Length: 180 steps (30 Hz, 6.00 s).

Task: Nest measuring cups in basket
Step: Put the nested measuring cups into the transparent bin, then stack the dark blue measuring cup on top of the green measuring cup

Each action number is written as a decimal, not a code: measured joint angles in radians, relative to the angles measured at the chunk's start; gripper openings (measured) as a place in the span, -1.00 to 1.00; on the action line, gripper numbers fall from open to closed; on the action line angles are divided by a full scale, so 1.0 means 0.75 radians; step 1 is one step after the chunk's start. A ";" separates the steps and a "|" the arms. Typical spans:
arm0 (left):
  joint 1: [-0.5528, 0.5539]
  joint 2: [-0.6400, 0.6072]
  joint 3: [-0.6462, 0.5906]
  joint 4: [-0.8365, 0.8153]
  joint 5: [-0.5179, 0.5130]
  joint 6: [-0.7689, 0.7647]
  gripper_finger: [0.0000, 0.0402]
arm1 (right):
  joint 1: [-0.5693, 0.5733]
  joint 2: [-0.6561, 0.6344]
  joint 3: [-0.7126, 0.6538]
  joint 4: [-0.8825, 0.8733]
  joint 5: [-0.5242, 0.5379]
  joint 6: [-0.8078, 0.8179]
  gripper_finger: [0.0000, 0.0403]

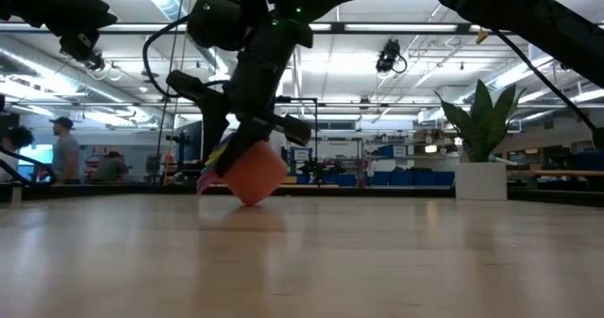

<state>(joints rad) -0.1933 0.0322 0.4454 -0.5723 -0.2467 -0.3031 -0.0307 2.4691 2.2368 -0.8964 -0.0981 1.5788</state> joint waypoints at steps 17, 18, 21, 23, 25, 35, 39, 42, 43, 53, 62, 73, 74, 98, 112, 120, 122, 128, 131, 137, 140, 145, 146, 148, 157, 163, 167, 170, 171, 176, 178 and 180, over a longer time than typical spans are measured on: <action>0.000 0.000 0.000 0.000 0.000 0.000 -0.55 | 0.006 0.000 0.000 0.067 0.035 -0.023 -0.26; 0.000 0.000 0.000 0.000 0.000 0.000 -0.55 | 0.006 0.000 0.000 0.066 0.036 -0.036 -0.24; 0.000 0.000 0.000 0.000 0.000 0.000 -0.55 | 0.005 0.000 0.000 0.067 0.037 -0.060 -0.17; 0.000 0.000 0.000 0.000 0.000 0.000 -0.55 | 0.006 0.000 0.000 0.066 0.036 -0.060 -0.13; 0.000 0.000 0.000 0.000 0.000 0.000 -0.55 | 0.005 0.000 0.000 0.066 0.036 -0.062 -0.09; 0.000 0.000 0.000 0.000 0.000 0.000 -0.55 | 0.005 0.000 0.000 0.160 0.081 -0.085 0.03; 0.000 0.000 0.000 0.000 0.000 0.000 -0.55 | 0.007 0.000 0.000 0.184 0.142 -0.062 0.07; 0.000 0.000 0.000 0.000 0.000 0.000 -0.55 | 0.013 0.000 0.000 0.183 0.141 -0.039 0.09; 0.000 0.000 0.000 0.000 0.000 0.000 -0.55 | 0.013 0.000 0.000 0.183 0.140 -0.039 0.10; 0.000 0.000 0.000 -0.001 0.000 0.000 -0.55 | 0.013 -0.042 0.073 0.054 0.241 -0.009 0.11; 0.000 0.000 0.000 0.000 0.000 0.000 -0.55 | 0.001 -0.044 0.139 -0.032 0.217 -0.183 0.10; 0.000 0.000 0.000 -0.001 0.000 0.000 -0.55 | -0.008 -0.050 0.159 -0.045 0.244 -0.211 -0.02; 0.000 0.000 0.000 0.000 0.000 0.000 -0.55 | -0.009 -0.050 0.159 -0.034 0.245 -0.212 -0.02; 0.000 0.000 0.000 -0.001 0.000 0.000 -0.55 | -0.027 -0.105 0.159 0.065 0.193 -0.377 -0.05; 0.000 0.000 0.000 0.000 0.000 0.000 -0.55 | -0.067 -0.104 0.159 0.437 -0.241 -0.758 -0.17; 0.000 0.000 0.000 0.000 0.000 0.000 -0.55 | -0.078 -0.103 0.159 0.427 -0.255 -0.748 -0.48; 0.000 0.000 0.000 0.000 0.000 0.000 -0.55 | -0.077 -0.104 0.159 0.425 -0.255 -0.754 -0.59; 0.000 0.000 0.000 0.000 0.000 0.000 -0.55 | -0.085 -0.103 0.159 0.450 -0.321 -0.816 -0.74; 0.000 0.000 0.000 0.000 0.000 0.000 -0.55 | -0.086 -0.103 0.159 0.472 -0.353 -0.816 -0.75; 0.000 0.000 0.000 0.017 0.000 -0.001 -0.55 | -0.087 -0.103 0.159 0.477 -0.304 -0.878 -0.75; 0.000 0.001 0.000 0.080 0.002 -0.017 -0.55 | -0.087 -0.103 0.159 0.505 -0.309 -1.021 -0.77; 0.000 0.020 0.018 0.050 0.193 -0.043 -0.55 | -0.084 -0.103 0.159 0.501 -0.324 -1.142 -0.81; -0.001 0.041 0.033 0.014 0.210 -0.065 -0.55 | -0.084 -0.103 0.159 0.489 -0.326 -1.162 -0.82; 0.000 0.102 0.074 -0.104 0.212 -0.110 -0.55 | -0.085 -0.106 0.159 0.446 -0.326 -1.202 -0.84; 0.001 0.578 0.260 -0.428 0.123 -0.413 -0.55 | -0.123 -0.195 0.159 0.054 -0.285 -1.336 -0.96; 0.049 0.876 0.260 -0.436 -0.127 -0.618 -0.55 | -0.162 -0.250 0.159 -0.219 -0.118 -1.296 -0.98; 0.167 1.009 0.260 -0.309 -0.313 -0.611 -0.55 | -0.184 -0.247 0.159 -0.338 -0.069 -1.350 -0.98; 0.281 1.095 0.260 -0.132 -0.272 -0.481 -0.55 | -0.194 -0.240 0.159 -0.388 -0.067 -1.395 -0.99; 0.315 1.133 0.260 -0.066 -0.242 -0.439 -0.55 | -0.197 -0.238 0.159 -0.407 -0.065 -1.413 -0.99; 0.446 1.336 0.261 0.153 -0.106 -0.321 -0.55 | -0.199 -0.238 0.159 -0.440 -0.043 -1.466 -0.99; 0.478 1.420 0.261 0.200 -0.059 -0.304 -0.55 | -0.198 -0.238 0.145 -0.462 -0.026 -1.479 -0.99; 0.504 1.496 0.261 0.244 -0.027 -0.302 -0.55 | -0.196 -0.240 0.102 -0.458 -0.010 -1.482 -0.99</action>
<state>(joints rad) 0.1845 1.1543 0.6411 -0.3896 -0.2666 -0.5296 -0.1773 2.2894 2.3135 -1.2398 -0.1055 0.4672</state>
